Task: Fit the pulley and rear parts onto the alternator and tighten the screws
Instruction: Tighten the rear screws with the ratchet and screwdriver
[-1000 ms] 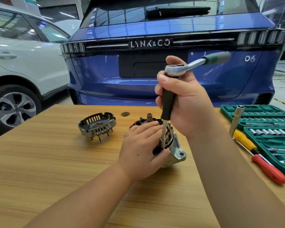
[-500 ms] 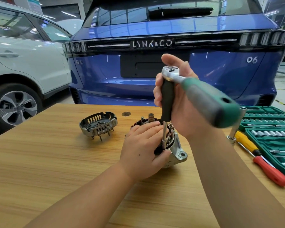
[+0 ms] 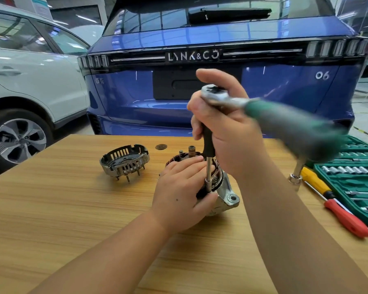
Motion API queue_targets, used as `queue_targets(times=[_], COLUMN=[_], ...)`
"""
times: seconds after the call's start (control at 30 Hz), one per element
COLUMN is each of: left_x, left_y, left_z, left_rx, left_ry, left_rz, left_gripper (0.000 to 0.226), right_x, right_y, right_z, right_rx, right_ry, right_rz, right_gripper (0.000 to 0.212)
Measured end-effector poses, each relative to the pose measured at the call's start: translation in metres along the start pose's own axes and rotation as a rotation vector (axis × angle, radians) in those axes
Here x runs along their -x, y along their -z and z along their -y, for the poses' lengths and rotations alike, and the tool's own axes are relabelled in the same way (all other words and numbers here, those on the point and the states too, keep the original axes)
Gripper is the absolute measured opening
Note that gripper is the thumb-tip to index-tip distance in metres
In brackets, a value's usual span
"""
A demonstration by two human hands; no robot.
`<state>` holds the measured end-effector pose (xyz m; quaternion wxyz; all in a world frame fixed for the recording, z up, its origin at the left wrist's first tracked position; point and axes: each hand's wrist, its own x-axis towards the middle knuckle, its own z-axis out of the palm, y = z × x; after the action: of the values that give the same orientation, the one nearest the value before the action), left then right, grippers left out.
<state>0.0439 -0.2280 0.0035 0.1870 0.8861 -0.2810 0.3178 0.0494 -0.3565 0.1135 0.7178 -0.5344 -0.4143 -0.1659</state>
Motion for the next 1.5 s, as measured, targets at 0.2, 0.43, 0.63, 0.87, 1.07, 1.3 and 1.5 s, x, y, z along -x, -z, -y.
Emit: queue_targets(times=[0.2,0.43,0.63,0.87,1.07,1.3,1.5], left_x=[-0.001,0.0,0.0,0.0,-0.001,-0.001,0.0], left_y=[0.002,-0.001,-0.001,-0.003,-0.005,-0.006,-0.001], left_z=[0.0,0.003,0.002,0.004,0.006,0.007,0.001], left_rx=[-0.034,-0.033,-0.027,-0.05,-0.015,0.036,-0.028], left_ry=[-0.031,-0.017,-0.019,-0.036,-0.056,-0.067,-0.028], left_rz=[-0.006,0.019,-0.004,-0.023,-0.026,-0.044,-0.013], left_gripper=[0.032,0.047,0.055,0.052,0.034,0.041,0.052], right_x=[0.001,0.001,-0.003,0.002,0.003,-0.001,-0.002], right_y=[0.006,-0.002,0.012,0.006,0.005,0.005,0.0], right_z=[0.001,0.006,0.008,0.003,0.001,0.005,0.007], right_rx=[-0.372,-0.118,-0.151,-0.033,-0.31,-0.384,0.003], right_ry=[-0.168,-0.192,-0.358,-0.036,-0.112,-0.252,-0.246], right_rz=[0.105,-0.108,-0.212,-0.014,0.102,0.038,-0.328], right_gripper=[0.044,0.025,0.005,0.033,0.045,0.038,0.011])
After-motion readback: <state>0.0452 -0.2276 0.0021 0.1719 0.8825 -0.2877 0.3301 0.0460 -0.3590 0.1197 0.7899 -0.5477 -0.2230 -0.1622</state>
